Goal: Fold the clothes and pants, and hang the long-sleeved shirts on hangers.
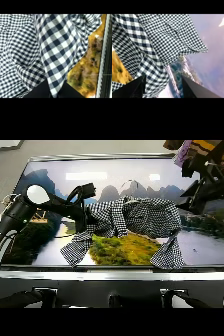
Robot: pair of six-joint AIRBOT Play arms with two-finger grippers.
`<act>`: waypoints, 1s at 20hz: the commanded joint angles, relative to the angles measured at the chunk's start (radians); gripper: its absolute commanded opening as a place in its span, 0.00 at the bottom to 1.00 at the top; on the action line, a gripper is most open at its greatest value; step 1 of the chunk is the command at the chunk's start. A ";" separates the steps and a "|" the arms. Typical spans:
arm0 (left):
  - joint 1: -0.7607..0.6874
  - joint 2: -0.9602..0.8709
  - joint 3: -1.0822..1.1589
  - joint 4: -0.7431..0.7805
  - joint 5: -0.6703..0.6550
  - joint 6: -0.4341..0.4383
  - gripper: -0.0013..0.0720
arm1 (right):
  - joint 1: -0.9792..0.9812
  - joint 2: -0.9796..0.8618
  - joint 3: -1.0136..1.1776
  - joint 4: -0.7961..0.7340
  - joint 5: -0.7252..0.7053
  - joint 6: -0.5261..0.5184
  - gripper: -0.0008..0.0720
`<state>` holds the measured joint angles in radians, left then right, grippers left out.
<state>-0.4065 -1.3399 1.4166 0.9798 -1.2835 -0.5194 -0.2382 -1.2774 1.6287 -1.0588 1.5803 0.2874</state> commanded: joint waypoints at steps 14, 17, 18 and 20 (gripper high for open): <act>0.000 0.000 0.001 0.034 0.001 0.001 0.06 | -0.005 -0.162 -0.001 0.146 0.072 -0.118 0.60; 0.000 0.000 0.001 0.034 0.001 0.001 0.06 | -0.005 -0.174 -0.018 0.164 0.079 -0.116 0.60; 0.000 0.000 0.001 0.034 0.001 0.000 0.06 | -0.006 -0.174 -0.030 0.163 0.085 -0.116 0.60; 0.000 0.000 0.001 0.034 0.001 0.001 0.06 | -0.005 -0.174 -0.055 0.164 0.100 -0.116 0.48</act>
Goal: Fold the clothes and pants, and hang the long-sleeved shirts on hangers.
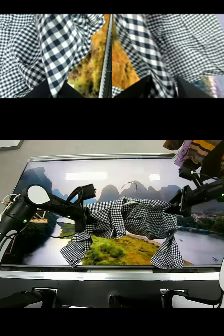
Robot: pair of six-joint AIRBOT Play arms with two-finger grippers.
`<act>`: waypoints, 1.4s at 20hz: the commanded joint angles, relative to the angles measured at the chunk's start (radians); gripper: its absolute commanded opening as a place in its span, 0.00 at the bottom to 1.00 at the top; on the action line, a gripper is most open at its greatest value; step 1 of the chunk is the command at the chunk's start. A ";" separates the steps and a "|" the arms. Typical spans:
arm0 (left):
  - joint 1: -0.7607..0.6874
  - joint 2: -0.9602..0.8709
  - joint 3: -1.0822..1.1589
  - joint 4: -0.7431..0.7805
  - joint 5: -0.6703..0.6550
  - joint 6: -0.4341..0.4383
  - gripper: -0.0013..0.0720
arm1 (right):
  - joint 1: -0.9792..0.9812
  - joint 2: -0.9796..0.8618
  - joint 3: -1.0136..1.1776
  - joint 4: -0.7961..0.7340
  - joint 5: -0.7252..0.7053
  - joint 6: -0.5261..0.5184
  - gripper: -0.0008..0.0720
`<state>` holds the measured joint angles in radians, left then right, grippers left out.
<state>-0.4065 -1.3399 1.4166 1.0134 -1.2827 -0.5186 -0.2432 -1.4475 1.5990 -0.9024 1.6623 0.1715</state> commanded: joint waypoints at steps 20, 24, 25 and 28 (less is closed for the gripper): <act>0.002 0.007 0.001 0.132 0.290 -0.314 0.83 | -0.004 0.332 -0.049 -0.125 -0.014 0.289 0.05; 0.010 0.040 0.001 0.276 0.485 -0.549 0.84 | -0.004 0.434 -0.049 -0.212 -0.075 0.452 0.06; 0.025 0.050 0.001 0.282 0.521 -0.657 0.84 | -0.004 0.464 -0.049 -0.245 -0.105 0.527 0.06; 0.078 0.075 0.001 0.281 0.539 -0.993 0.84 | -0.004 0.544 -0.048 -0.415 -0.227 0.825 0.06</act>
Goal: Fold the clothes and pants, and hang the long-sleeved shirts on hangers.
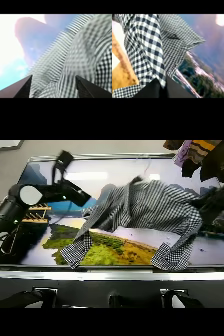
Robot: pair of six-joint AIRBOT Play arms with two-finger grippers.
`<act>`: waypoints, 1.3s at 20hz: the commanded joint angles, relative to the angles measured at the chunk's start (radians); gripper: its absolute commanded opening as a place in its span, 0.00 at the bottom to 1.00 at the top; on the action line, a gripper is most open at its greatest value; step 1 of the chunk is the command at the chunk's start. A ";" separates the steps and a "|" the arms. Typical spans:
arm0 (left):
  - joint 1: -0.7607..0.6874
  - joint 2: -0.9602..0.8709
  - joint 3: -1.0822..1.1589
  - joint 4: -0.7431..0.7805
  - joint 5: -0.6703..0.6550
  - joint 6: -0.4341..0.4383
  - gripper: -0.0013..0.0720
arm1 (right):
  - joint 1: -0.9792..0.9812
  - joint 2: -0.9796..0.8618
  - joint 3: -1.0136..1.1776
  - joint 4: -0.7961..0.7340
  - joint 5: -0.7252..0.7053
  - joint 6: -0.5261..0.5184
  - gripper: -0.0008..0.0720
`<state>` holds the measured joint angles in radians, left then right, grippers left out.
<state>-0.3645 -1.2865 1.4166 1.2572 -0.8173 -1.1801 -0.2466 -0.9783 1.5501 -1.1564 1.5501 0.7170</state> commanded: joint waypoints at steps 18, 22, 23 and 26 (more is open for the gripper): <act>0.031 0.043 0.001 -0.013 0.021 -0.558 0.83 | 0.000 0.077 0.142 -1.423 -0.195 1.162 0.06; 0.031 0.043 0.001 -0.013 0.021 -0.558 0.83 | -0.045 0.009 0.160 -1.480 -0.306 1.273 0.06; 0.031 0.043 0.001 -0.012 0.021 -0.558 0.83 | -0.081 -0.013 0.176 -1.478 -0.326 1.289 0.06; 0.031 0.043 0.001 -0.012 0.021 -0.558 0.83 | -0.166 -0.061 0.235 -1.461 -0.390 1.318 0.06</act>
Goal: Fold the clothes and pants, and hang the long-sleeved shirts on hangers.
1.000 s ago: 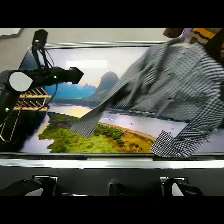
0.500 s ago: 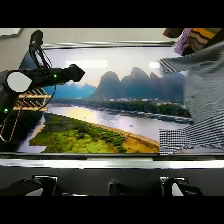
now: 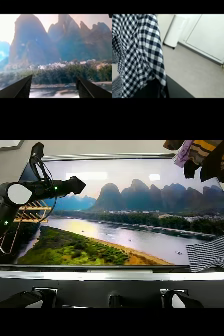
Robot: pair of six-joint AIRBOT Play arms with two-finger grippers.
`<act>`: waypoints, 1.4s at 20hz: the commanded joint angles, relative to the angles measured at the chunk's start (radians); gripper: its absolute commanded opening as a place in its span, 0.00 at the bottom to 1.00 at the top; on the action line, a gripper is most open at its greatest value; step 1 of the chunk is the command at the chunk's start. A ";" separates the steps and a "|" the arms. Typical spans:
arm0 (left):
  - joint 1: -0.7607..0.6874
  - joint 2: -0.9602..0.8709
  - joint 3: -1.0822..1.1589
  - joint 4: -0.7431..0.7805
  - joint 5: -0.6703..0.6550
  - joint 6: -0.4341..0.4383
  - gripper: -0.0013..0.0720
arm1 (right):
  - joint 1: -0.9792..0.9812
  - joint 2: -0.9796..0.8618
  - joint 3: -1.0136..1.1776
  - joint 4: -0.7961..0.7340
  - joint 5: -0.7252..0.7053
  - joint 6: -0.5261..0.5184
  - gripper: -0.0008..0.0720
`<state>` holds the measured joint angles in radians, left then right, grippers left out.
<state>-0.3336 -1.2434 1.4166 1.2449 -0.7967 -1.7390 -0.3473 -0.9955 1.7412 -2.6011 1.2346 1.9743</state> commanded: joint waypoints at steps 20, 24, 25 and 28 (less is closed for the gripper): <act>-0.001 -0.002 0.000 0.000 0.000 -0.002 0.83 | -0.380 -0.066 0.082 0.049 -0.206 0.302 0.06; 0.000 -0.001 0.001 0.000 0.000 -0.002 0.83 | -0.380 -0.048 0.082 0.109 -0.130 0.294 0.46; 0.000 0.001 0.001 0.000 0.000 -0.002 0.83 | -0.380 -0.037 0.082 0.119 -0.107 0.293 0.59; 0.012 0.026 0.001 0.002 0.000 -0.001 0.83 | -0.380 0.039 0.082 0.122 -0.085 0.291 0.63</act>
<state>-0.3298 -1.2331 1.4166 1.2449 -0.7967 -1.7405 -0.7258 -1.0092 1.8229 -2.4996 1.1130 2.2658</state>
